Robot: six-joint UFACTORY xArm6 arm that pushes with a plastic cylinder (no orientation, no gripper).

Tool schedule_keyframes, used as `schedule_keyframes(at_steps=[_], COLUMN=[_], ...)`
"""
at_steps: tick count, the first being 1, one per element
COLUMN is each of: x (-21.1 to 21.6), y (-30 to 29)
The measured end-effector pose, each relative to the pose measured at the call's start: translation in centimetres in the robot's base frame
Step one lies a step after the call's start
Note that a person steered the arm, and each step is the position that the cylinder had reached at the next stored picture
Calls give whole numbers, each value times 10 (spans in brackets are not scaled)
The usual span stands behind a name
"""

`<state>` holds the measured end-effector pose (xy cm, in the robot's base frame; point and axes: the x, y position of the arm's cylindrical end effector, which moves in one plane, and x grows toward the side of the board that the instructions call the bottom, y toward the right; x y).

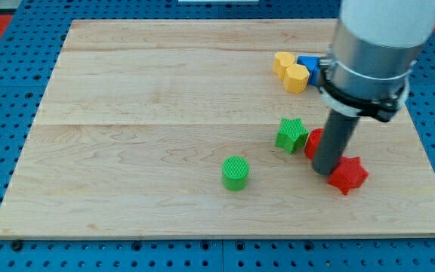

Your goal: Move the green star closer to the red circle

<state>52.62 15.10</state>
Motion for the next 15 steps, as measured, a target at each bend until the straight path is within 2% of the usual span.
schedule_keyframes(at_steps=[1, 3, 4, 5, 7, 9, 10, 11, 12, 13, 14, 15], x=[2, -46, -98, -89, -48, -58, -68, -84, -74, -44, -35, -41], y=[-11, -123, -100, -39, -29, 10, 13, -30, -65, -58, -17, -9])
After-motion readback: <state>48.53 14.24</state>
